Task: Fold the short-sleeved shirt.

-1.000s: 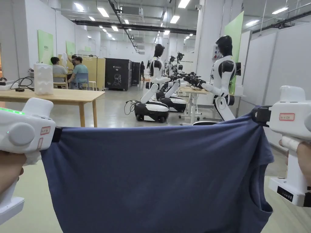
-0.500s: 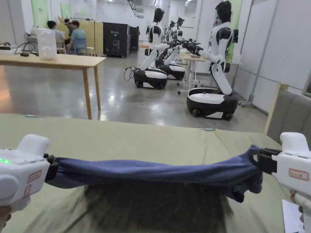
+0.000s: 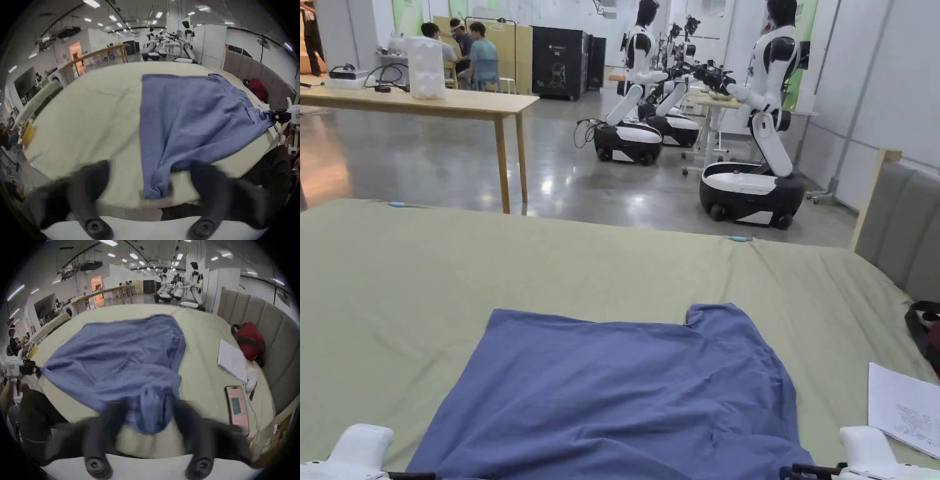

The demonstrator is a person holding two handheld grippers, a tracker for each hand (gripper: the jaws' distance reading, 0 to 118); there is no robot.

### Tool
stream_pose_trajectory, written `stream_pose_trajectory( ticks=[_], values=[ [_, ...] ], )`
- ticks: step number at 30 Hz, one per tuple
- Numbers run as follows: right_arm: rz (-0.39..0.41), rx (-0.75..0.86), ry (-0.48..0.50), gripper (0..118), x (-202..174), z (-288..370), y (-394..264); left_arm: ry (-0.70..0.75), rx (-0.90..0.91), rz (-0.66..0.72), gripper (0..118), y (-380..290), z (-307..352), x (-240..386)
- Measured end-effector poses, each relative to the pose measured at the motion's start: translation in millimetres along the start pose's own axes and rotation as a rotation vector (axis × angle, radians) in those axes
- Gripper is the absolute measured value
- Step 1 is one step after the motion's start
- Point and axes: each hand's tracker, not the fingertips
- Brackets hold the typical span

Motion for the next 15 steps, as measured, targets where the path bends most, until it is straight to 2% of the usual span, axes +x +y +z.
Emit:
stream_pose_trajectory(
  ticks=[1,4,6,7,8,9,10,11,13,15],
  values=[
    [-0.036,0.068,0.034,118,-7,15,4,-0.026,0.101,0.002,112,4,22,5],
    [-0.141,0.191,0.08,118,-32,50,15,0.004,0.196,-0.018,112,6,63,27],
    [-0.16,0.266,0.095,117,-58,80,19,0.059,0.25,-0.055,108,-6,79,40],
    [-0.158,0.288,0.055,109,-66,83,16,0.067,0.245,-0.045,98,-13,80,42],
    [-0.157,0.295,0.044,69,-74,85,14,0.065,0.241,-0.034,64,-19,83,45],
    [-0.166,0.313,0.036,16,-78,85,12,0.065,0.237,-0.032,16,-23,83,45],
    [-0.17,0.301,-0.004,1,-80,79,9,0.066,0.199,-0.037,0,-26,80,44],
    [-0.15,0.265,-0.052,0,-83,72,9,0.098,0.114,-0.017,0,-33,66,35],
    [-0.106,0.217,0.01,0,-81,66,10,0.027,0.07,-0.049,0,-38,62,25],
    [-0.121,0.219,-0.001,0,-76,63,10,0.04,0.064,-0.04,0,-43,53,14]
  ],
)
